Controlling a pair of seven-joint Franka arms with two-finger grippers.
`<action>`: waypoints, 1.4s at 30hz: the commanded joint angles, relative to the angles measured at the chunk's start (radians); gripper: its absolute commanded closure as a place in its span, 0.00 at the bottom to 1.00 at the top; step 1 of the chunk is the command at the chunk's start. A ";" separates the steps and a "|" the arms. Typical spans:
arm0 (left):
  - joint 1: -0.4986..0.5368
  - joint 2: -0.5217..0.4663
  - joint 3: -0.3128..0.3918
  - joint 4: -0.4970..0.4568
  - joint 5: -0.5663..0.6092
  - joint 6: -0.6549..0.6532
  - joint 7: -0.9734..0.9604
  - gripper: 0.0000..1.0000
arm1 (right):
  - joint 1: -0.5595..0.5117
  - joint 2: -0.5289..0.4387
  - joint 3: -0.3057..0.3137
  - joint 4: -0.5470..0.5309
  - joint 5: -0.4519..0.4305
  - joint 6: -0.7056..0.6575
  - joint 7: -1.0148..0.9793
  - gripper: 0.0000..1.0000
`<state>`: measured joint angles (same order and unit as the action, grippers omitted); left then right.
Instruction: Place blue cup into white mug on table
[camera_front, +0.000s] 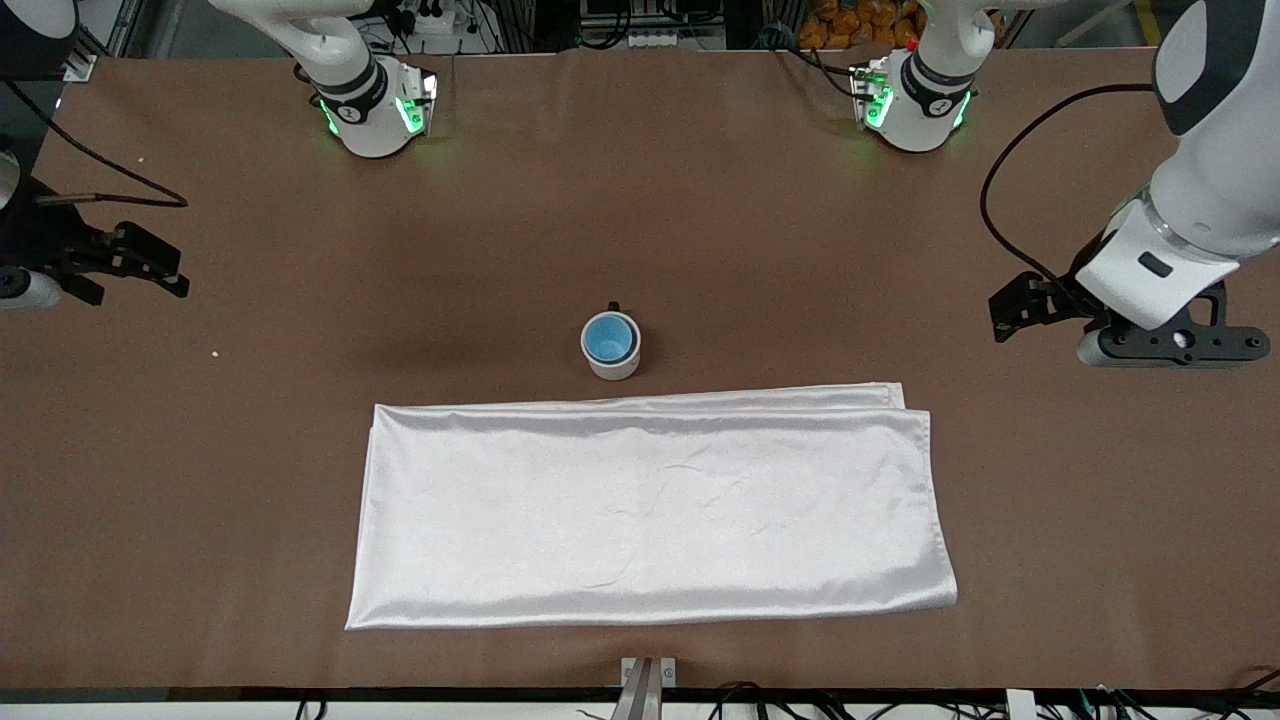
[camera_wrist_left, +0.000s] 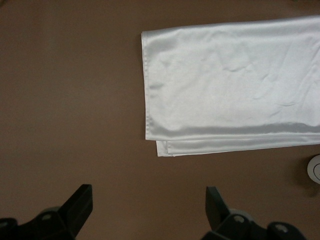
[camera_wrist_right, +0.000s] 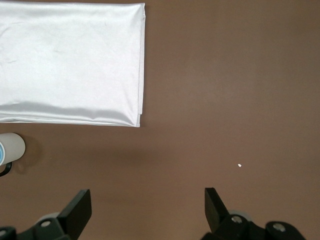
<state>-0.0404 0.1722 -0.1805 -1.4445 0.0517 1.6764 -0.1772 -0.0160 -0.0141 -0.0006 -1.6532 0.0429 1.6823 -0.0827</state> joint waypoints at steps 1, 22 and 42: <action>0.027 -0.039 -0.007 -0.040 -0.016 -0.015 0.039 0.00 | -0.016 0.013 0.008 0.027 0.008 -0.021 -0.002 0.00; 0.093 -0.137 0.006 -0.195 -0.018 0.025 0.064 0.00 | -0.016 0.013 0.008 0.026 0.006 -0.038 -0.003 0.00; 0.102 -0.217 -0.002 -0.284 -0.021 0.068 0.051 0.00 | -0.013 0.020 0.010 0.023 0.006 -0.038 -0.003 0.00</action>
<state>0.0506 -0.0114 -0.1780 -1.7006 0.0517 1.7332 -0.1395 -0.0163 -0.0057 0.0001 -1.6532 0.0429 1.6624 -0.0827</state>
